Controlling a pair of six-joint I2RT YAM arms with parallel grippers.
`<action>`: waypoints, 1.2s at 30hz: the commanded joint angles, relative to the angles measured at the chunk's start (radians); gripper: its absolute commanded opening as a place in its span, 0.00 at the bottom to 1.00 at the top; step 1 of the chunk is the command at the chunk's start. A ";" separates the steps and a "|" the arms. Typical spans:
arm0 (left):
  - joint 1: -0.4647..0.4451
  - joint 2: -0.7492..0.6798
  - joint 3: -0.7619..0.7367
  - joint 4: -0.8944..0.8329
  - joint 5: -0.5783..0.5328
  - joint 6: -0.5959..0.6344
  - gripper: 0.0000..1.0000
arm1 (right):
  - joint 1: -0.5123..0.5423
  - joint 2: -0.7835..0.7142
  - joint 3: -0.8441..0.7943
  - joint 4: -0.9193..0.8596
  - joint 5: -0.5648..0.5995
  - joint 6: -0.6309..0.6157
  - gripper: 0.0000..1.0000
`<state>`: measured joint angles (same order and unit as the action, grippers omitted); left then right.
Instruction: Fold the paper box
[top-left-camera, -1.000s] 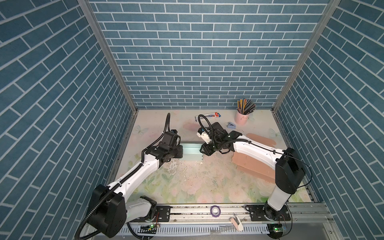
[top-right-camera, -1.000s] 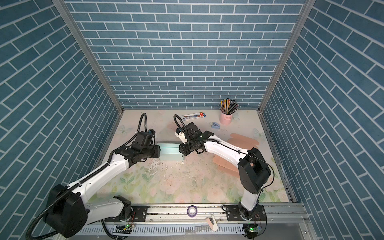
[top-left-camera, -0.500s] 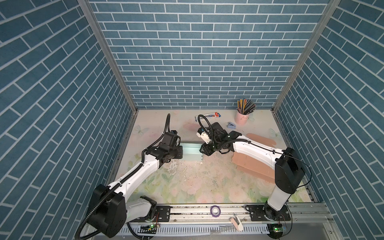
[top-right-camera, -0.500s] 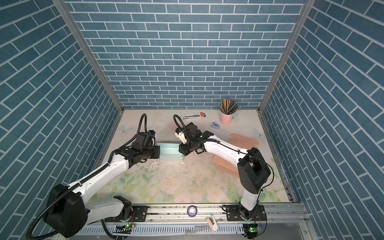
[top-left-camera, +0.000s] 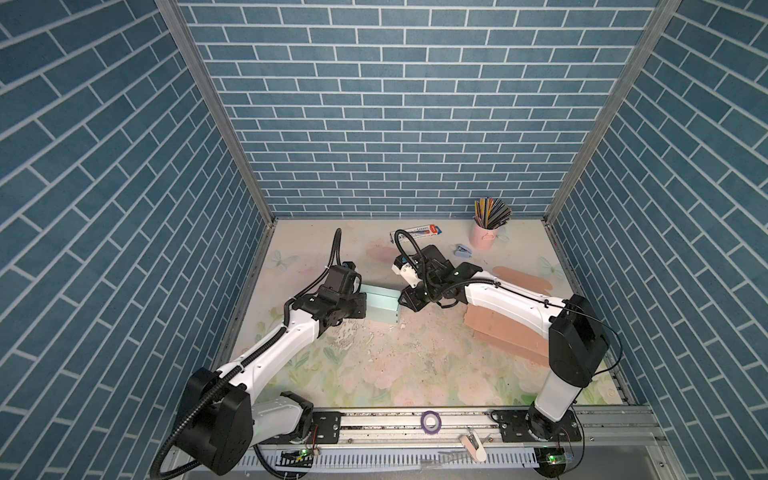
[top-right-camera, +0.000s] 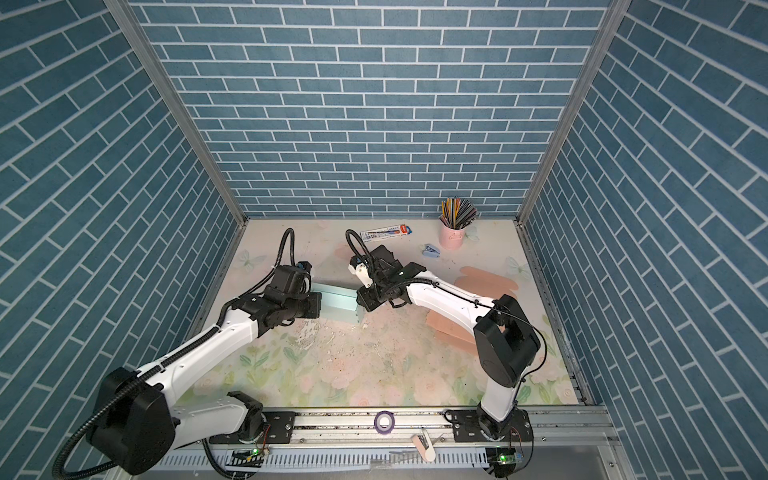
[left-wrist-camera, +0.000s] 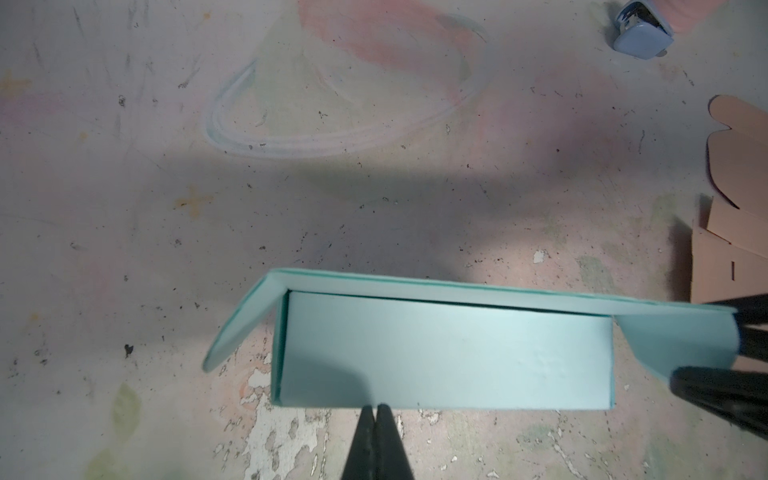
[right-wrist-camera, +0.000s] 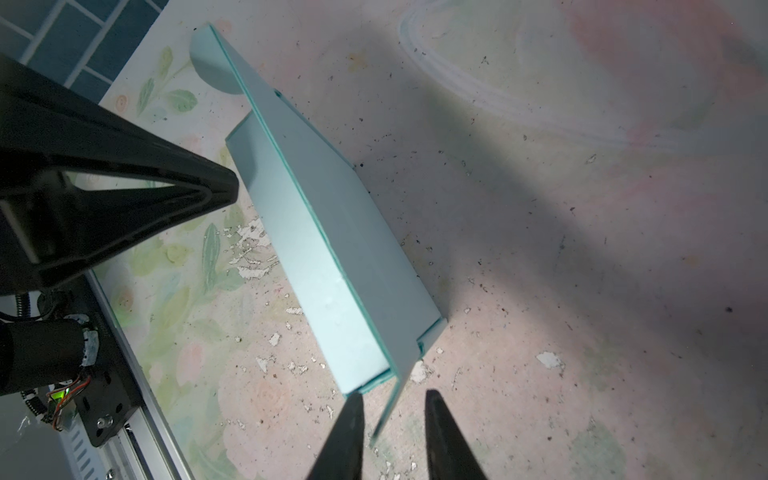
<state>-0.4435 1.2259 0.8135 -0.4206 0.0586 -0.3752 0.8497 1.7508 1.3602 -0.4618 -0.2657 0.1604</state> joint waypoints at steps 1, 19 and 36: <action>-0.001 -0.016 0.004 -0.023 0.006 -0.001 0.17 | 0.006 -0.023 -0.018 0.001 0.005 0.014 0.33; 0.132 -0.047 0.098 -0.075 0.021 0.064 0.53 | 0.005 0.041 0.079 -0.091 0.112 -0.028 0.28; 0.137 0.016 0.109 -0.049 0.070 0.049 0.27 | -0.012 0.082 0.148 -0.124 0.159 -0.064 0.22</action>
<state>-0.3119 1.2549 0.9161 -0.4725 0.1246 -0.3237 0.8413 1.8179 1.4654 -0.5602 -0.1177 0.1249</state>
